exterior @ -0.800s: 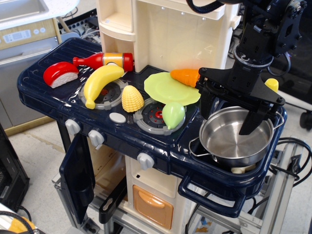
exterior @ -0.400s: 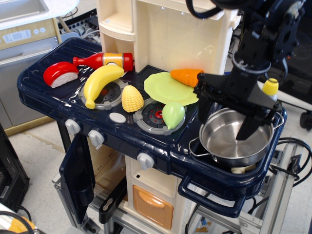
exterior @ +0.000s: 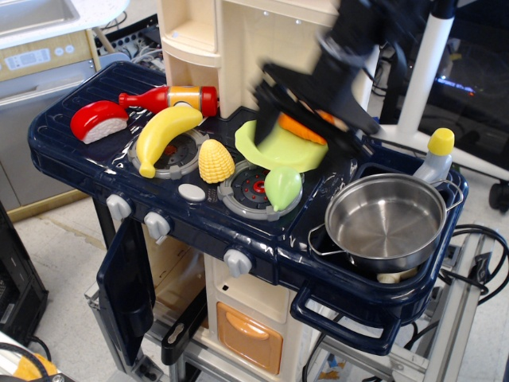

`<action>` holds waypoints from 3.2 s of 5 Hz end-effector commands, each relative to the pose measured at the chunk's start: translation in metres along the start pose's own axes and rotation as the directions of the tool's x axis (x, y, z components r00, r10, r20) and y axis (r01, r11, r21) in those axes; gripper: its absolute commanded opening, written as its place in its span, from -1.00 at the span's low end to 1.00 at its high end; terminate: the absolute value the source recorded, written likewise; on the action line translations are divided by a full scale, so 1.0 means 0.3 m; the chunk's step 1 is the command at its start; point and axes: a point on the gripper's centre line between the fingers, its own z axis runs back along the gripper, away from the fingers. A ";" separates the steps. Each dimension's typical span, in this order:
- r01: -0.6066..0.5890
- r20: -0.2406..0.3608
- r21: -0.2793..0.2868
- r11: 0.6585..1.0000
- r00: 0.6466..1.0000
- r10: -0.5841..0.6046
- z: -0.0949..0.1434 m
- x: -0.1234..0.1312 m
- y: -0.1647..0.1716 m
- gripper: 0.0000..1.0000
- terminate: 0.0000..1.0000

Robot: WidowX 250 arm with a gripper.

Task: Put banana in pot or pan

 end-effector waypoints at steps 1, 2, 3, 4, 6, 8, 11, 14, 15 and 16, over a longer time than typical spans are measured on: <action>0.024 0.128 0.160 0.987 0.991 -0.045 0.110 0.039 0.235 1.00 -1.00; 0.025 0.173 0.177 0.984 0.983 -0.056 0.079 0.052 0.318 1.00 -1.00; 0.010 0.188 0.132 0.991 0.982 -0.035 0.012 0.079 0.384 1.00 -1.00; -0.009 0.189 0.109 0.994 0.982 -0.012 -0.051 0.095 0.407 1.00 -1.00; -0.030 0.158 -0.019 0.999 0.987 0.033 -0.159 0.084 0.435 1.00 -1.00; -0.022 0.183 -0.071 0.997 0.983 0.034 -0.265 0.084 0.447 1.00 -1.00; -0.052 0.157 -0.127 0.991 0.985 0.071 -0.353 0.070 0.428 -1.00 -1.00; -0.066 0.061 -0.008 0.998 0.996 0.066 -0.090 0.002 0.403 -1.00 -1.00; -0.030 0.029 -0.035 0.999 0.999 0.031 0.018 -0.017 0.291 -1.00 -1.00; 0.115 0.090 -0.027 0.993 0.990 -0.112 0.083 -0.014 0.139 -1.00 -1.00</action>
